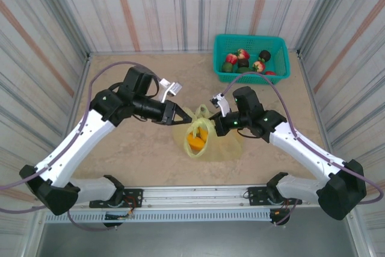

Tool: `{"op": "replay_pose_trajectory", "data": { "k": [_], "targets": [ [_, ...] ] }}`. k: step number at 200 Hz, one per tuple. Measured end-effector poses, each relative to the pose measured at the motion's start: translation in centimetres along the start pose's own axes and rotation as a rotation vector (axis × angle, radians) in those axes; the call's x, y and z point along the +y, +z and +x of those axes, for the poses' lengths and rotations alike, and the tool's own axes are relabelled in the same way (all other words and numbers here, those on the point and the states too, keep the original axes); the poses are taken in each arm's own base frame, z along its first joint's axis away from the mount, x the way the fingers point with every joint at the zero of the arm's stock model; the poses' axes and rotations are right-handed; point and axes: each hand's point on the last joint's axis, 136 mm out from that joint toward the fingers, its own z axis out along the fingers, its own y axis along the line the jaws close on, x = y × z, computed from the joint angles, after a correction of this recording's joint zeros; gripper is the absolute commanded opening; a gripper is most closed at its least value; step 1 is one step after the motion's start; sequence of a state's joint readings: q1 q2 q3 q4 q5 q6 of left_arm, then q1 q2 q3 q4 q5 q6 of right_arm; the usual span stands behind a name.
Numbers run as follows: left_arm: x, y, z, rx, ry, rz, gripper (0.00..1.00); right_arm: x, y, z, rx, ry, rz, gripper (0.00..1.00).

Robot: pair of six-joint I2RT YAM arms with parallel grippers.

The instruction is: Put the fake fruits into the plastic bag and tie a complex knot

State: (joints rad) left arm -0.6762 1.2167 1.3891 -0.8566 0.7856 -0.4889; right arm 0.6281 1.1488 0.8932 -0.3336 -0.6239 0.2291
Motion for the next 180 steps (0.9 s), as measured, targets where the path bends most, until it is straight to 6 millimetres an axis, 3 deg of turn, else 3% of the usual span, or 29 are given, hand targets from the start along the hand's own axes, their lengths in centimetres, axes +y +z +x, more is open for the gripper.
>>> {"op": "replay_pose_trajectory", "data": {
  "k": [24, 50, 68, 104, 151, 180],
  "targets": [
    [-1.1, 1.4, 3.4, 0.066, 0.024, -0.001, 0.40, 0.1, 0.1, 0.0, 0.000, -0.001, -0.007, 0.00],
    [0.2, 2.5, 5.5, 0.085, -0.004, -0.076, 0.44, 0.1, 0.1, 0.0, 0.001, 0.000, -0.006, 0.00],
    [0.6, 3.0, 5.8, 0.070, 0.007, -0.131, 0.50, 0.1, 0.1, 0.0, 0.000, -0.001, -0.006, 0.00],
    [1.2, 4.1, 6.3, 0.049, 0.063, -0.233, 0.51, 0.0, 0.0, -0.1, -0.002, 0.002, -0.001, 0.00],
    [2.3, 6.1, 6.2, 0.026, 0.136, -0.378, 0.57, 0.0, -0.5, 0.2, -0.017, -0.002, 0.014, 0.00],
    [3.0, 6.2, 5.5, -0.016, 0.158, -0.439, 0.59, 0.0, -0.7, 0.2, -0.023, -0.005, 0.020, 0.00]
  ]
}}
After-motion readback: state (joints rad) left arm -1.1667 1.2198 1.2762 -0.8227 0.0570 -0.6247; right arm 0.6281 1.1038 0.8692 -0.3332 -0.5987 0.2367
